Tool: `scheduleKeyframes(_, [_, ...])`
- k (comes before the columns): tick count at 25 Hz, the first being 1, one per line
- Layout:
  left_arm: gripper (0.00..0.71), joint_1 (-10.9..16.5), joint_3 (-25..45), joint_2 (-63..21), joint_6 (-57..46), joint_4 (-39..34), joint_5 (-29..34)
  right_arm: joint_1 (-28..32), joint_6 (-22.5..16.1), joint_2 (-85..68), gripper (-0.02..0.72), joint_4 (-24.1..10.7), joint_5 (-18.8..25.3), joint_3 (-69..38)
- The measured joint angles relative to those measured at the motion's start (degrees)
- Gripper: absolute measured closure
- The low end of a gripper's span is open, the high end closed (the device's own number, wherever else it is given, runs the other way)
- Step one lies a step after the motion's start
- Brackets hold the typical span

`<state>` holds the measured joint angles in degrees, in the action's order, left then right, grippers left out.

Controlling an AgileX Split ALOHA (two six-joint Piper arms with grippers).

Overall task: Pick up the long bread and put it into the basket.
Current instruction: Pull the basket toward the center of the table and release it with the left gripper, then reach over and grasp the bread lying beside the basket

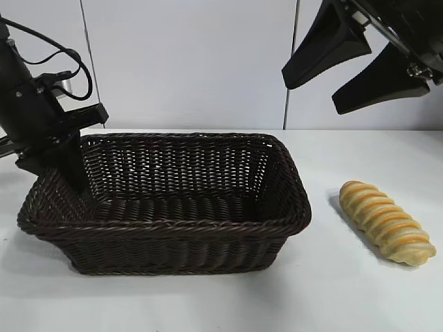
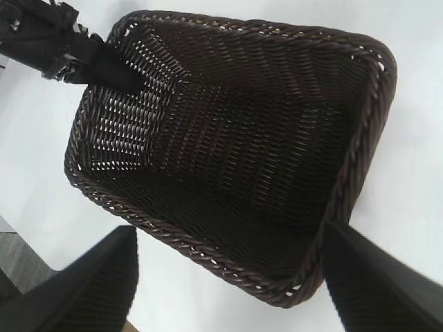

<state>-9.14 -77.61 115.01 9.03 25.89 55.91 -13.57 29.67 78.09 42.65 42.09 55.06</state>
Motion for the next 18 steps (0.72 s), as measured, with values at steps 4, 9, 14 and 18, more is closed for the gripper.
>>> scheduleKeyframes(4, [0.188,0.0,-1.3,-0.4,0.0,-1.3,3.4,0.0,0.0,0.0,0.167,0.0,0.0,0.0])
scheduleKeyframes(9, [0.187,0.0,-2.8,-4.8,0.0,-2.6,4.6,0.0,0.0,0.0,0.167,0.0,0.0,0.0])
scheduleKeyframes(14, [0.186,0.0,-3.6,-10.3,-0.5,-3.7,6.4,0.0,0.0,0.0,0.167,0.0,0.0,0.0])
scheduleKeyframes(18, [0.186,0.0,-3.6,-13.5,-0.6,-2.8,7.4,0.0,0.0,0.0,0.167,0.0,0.0,0.0])
